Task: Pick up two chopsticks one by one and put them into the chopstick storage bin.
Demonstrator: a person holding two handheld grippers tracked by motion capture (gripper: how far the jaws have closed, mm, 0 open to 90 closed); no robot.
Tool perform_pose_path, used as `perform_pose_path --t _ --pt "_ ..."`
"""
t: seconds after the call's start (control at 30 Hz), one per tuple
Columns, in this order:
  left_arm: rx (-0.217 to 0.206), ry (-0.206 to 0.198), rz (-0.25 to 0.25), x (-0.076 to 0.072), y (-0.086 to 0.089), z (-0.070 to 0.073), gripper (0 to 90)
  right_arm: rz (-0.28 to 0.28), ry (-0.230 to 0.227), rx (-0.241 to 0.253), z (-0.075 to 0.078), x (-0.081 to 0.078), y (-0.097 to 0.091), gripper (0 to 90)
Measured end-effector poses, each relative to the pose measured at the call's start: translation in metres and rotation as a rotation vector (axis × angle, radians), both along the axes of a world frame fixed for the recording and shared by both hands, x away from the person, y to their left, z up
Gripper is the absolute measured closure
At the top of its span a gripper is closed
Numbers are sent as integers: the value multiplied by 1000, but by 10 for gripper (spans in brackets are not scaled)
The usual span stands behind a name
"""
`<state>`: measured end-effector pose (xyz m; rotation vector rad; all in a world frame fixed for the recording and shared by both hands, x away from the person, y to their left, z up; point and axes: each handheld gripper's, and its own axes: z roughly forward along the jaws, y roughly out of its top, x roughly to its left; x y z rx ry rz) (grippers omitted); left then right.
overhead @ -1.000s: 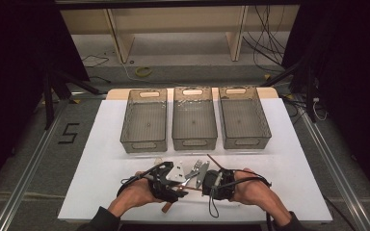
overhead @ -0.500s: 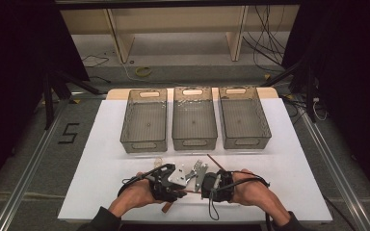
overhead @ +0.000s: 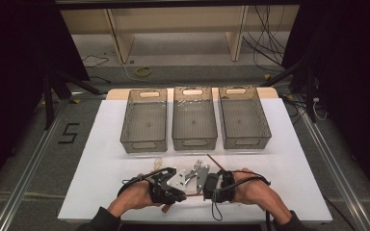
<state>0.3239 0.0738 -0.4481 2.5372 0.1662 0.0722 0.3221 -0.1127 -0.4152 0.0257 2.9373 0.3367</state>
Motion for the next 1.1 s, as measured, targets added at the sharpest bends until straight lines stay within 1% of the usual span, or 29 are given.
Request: perform_pose_path --t 0.03,0.07,0.1,0.13,0.17,0.2,0.23,0.3,0.4,0.43,0.47,0.5,0.53,0.57,0.7,0.73,0.77,0.8,0.83,0.87,0.9,0.97,1.0,1.03,1.07,1.1 --pt "1 2 11 0 1 0 845 -24 4 17 1 1 -1 776" --pt "2 2 19 1 2 0 845 -43 13 26 2 3 -2 738" --pt "-1 3 28 2 3 0 845 -43 13 26 2 3 -2 738" --pt "-5 0 38 3 5 0 846 -77 17 57 6 6 -6 661" --pt "-9 4 47 4 6 0 846 -77 17 57 6 6 -6 661" --pt "-7 0 52 6 7 1 846 -92 22 73 9 7 -9 648" --pt "-11 -2 65 6 9 1 846 -94 11 92 10 9 -11 609" --pt "-10 -8 86 9 11 2 846 -157 13 151 16 12 -17 556" --pt "-16 -6 122 12 15 4 846 -213 -10 202 20 13 -22 462" --pt "-20 0 137 13 17 4 846 -213 -10 202 20 13 -22 462" --pt "-18 -8 148 14 19 5 846 -231 -19 220 21 13 -24 447" --pt "-25 -8 164 16 20 6 846 -260 -25 251 23 14 -29 427" --pt "-27 -8 176 17 22 7 846 -260 -25 251 23 14 -29 427" --pt "-30 -13 187 17 24 8 845 -276 -26 271 22 14 -31 423" --pt "-48 -17 237 21 31 12 846 -322 -27 303 20 12 -43 402" --pt "-47 -25 245 22 32 13 846 -329 -27 305 19 12 -46 399" --pt "-52 -23 258 23 34 14 846 -340 -26 309 18 12 -49 393" --pt "-57 -22 267 24 35 14 846 -355 -20 314 17 12 -52 388" --pt "-58 -27 274 25 37 15 846 -389 3 325 15 12 -59 378" --pt "-64 -26 285 26 38 16 846 -414 18 325 13 12 -63 374" --pt "-71 -24 293 26 40 17 846 -414 18 325 13 12 -63 374" --pt "-83 -26 313 28 43 18 845 -464 25 317 9 14 -69 368" --pt "-87 -31 321 29 44 19 845 -502 41 315 5 16 -74 350" --pt "-89 -31 329 30 46 20 845 -502 41 315 5 16 -74 350" --pt "-92 -28 339 30 48 21 846 -518 34 310 3 16 -77 350" --pt "-98 -30 349 31 49 21 846 -530 41 309 1 17 -80 349"
